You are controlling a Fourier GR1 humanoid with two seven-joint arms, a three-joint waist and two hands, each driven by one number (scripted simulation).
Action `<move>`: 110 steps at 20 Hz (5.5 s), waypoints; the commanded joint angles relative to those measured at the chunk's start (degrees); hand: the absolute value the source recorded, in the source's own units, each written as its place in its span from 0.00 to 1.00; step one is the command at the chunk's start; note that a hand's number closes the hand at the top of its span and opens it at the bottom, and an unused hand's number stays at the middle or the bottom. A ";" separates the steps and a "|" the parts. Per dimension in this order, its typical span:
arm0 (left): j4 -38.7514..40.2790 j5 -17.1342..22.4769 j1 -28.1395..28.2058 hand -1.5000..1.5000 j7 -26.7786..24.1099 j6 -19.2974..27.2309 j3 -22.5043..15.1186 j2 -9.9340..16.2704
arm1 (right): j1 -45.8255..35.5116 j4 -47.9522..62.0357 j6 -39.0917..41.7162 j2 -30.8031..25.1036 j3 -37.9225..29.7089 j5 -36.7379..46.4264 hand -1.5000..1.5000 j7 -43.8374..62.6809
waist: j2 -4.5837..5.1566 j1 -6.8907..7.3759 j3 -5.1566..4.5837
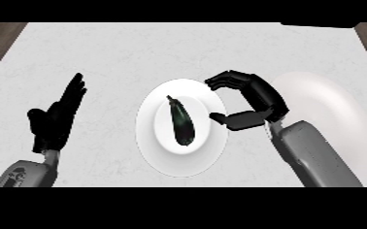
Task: Pick the eggplant from the plate and place it in the plate
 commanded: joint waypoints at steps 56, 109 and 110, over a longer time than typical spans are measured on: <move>3.40 -5.49 -5.42 0.50 7.44 -9.61 9.17 -7.59 | -29.32 47.41 20.11 17.34 18.19 40.62 0.00 -8.12 | -0.91 -1.38 0.16; -3.40 -9.86 -0.53 0.50 10.70 -8.38 11.39 -10.09 | 24.81 -33.97 -26.23 -14.95 -12.06 49.62 1.00 21.37 | -1.41 -3.63 0.19; -0.24 -9.36 -0.06 0.50 6.84 -9.22 11.57 -11.45 | 27.05 -33.76 -25.30 -17.10 -14.52 45.86 1.00 17.69 | -1.39 -3.84 0.18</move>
